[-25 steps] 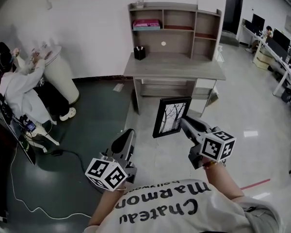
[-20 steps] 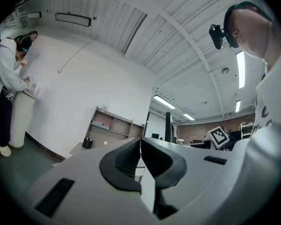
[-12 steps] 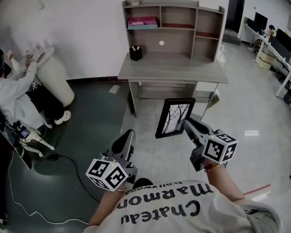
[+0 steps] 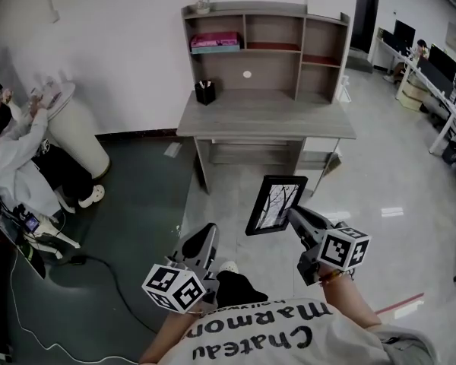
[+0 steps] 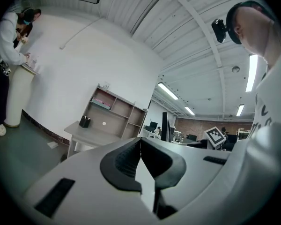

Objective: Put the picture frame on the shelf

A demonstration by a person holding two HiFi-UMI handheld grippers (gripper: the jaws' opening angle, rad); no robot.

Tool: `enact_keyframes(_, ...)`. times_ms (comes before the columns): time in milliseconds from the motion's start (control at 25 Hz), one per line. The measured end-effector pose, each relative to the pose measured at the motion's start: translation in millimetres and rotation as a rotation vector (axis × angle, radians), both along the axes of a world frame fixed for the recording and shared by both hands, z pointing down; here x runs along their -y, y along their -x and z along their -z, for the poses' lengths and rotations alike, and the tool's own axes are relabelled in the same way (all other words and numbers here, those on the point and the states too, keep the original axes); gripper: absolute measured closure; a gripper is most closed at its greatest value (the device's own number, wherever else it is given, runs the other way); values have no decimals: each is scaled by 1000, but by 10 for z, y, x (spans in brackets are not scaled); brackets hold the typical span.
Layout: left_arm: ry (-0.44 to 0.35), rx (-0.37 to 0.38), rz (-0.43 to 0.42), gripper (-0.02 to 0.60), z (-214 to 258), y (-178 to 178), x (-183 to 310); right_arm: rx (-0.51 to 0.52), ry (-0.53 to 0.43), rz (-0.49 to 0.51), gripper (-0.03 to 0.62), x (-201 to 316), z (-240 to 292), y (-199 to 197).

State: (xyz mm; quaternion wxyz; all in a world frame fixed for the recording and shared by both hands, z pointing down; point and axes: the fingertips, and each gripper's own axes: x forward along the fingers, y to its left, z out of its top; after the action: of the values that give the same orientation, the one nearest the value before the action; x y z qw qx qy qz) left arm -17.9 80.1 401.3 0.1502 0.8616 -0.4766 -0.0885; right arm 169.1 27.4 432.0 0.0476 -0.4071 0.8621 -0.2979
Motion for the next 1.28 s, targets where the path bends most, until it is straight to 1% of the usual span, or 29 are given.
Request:
enact_keyframes(120,30,-8,-13,565,-105,-5,189,1,11,-1,525,173,-59,23)
enact_keyframes(320,7,-1,-14,565,-37,52,605,-29,0,-9,525,569,-53,88)
enact_keyframes(480,-4,12,-38,565,64,116,1001,19,3,-12,525,940,42,201)
enact_keyframes(560,-15,29,-67,565,155,130,1204,58,10,-16,525,1143,104,255)
enact_keyframes(640,-39,53,-85,565,284,169,1423,75,2,-23,525,1376,198,313)
enact_keyframes(720,-63,63,-85,565,412,253,1649,81,-16,-26,525,1616,311,390)
enact_keyframes(880,-91,59,-67,565,596,498,2092,88,-61,-30,525,2081,534,582)
enact_keyframes(1120,-155,20,-41,565,763,836,2604,76,-115,-30,525,2635,699,820)
enact_keyframes(1200,-160,20,-43,565,745,884,2707,68,-118,-34,525,2754,655,858)
enact_keyframes(1280,-140,30,-52,565,689,906,2812,57,-113,-39,525,2869,610,878)
